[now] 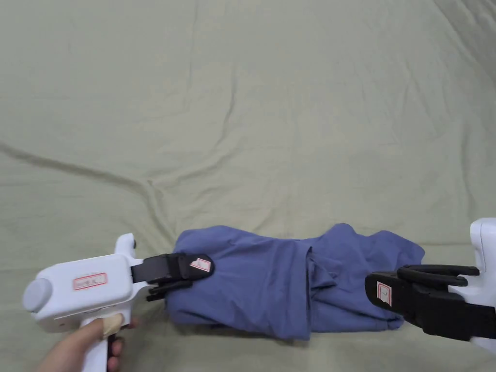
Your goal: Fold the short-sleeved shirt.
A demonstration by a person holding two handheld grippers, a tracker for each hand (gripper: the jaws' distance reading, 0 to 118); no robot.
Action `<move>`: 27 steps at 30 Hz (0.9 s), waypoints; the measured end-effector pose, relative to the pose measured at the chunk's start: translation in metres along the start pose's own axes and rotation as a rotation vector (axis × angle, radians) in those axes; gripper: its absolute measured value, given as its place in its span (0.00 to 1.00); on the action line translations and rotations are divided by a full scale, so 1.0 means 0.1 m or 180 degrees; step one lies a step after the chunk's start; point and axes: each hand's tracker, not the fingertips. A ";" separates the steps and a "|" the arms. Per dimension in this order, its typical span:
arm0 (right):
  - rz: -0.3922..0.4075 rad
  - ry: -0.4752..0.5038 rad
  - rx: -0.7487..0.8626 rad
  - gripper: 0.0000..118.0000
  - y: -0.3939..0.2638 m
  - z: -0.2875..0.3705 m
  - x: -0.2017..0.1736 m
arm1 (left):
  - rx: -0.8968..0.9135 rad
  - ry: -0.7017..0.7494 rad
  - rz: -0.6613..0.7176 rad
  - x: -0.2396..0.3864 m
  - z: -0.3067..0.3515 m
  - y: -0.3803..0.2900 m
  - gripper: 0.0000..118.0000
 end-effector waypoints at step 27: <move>-0.0072 -0.0129 -0.0110 0.02 -0.06 -0.09 0.02 | -0.0343 0.2339 -0.1419 1.56 -1.59 -0.67 0.10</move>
